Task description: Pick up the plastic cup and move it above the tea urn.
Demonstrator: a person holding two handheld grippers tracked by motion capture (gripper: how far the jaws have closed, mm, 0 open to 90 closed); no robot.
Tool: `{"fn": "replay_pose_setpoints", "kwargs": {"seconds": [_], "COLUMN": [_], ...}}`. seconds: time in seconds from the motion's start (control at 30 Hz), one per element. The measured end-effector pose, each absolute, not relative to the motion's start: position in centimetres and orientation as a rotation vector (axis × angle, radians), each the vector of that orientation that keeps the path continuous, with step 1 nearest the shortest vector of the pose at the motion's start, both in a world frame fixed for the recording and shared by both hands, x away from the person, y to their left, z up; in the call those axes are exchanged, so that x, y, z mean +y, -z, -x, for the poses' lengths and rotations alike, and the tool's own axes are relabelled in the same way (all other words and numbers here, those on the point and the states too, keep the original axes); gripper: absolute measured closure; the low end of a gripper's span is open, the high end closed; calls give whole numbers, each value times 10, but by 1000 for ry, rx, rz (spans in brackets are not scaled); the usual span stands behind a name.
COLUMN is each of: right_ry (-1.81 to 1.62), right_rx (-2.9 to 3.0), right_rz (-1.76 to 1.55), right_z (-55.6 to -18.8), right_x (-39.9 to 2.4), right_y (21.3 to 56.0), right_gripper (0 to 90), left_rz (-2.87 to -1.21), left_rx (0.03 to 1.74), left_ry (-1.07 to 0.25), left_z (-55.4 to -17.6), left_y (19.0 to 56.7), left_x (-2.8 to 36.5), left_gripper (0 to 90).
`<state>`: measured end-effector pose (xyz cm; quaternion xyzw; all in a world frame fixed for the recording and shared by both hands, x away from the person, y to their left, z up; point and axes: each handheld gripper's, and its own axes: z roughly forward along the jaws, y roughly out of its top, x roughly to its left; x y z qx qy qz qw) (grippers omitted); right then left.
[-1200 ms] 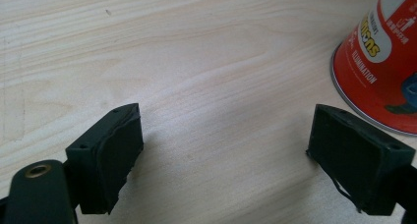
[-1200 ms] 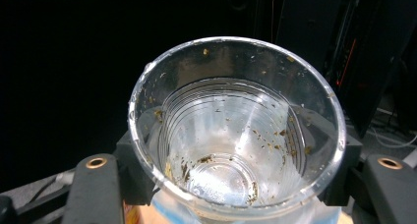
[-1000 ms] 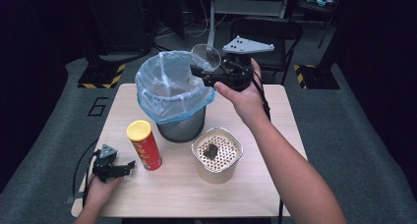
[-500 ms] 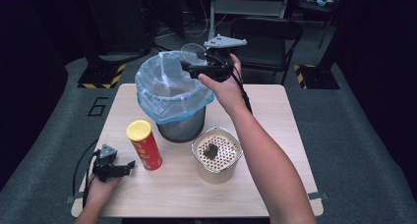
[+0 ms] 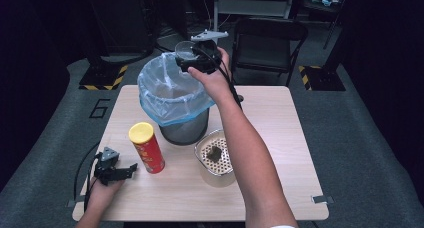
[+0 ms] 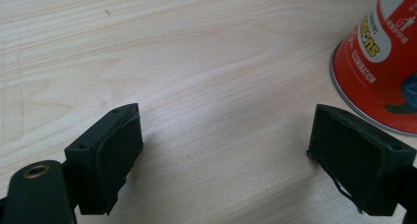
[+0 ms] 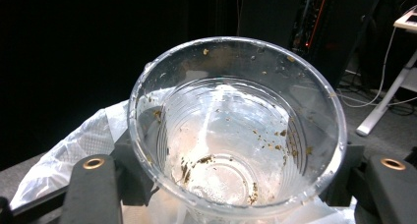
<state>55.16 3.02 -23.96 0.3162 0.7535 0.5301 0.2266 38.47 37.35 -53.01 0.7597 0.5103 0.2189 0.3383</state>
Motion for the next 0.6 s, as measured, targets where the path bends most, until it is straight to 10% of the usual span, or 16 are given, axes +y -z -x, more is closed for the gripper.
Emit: {"fn": "replay_pose_setpoints", "kwargs": {"seconds": [0.6], "right_ry": [-1508], "right_rx": [2127], "right_rz": [-901], "right_z": [-555], "right_x": [25], "right_y": [249], "right_gripper": [120], "left_rz": [-1977], "left_rx": [1335], "left_ry": [-574], "left_z": [-385], "left_y": [530], "left_x": [373], "left_gripper": [126]}}
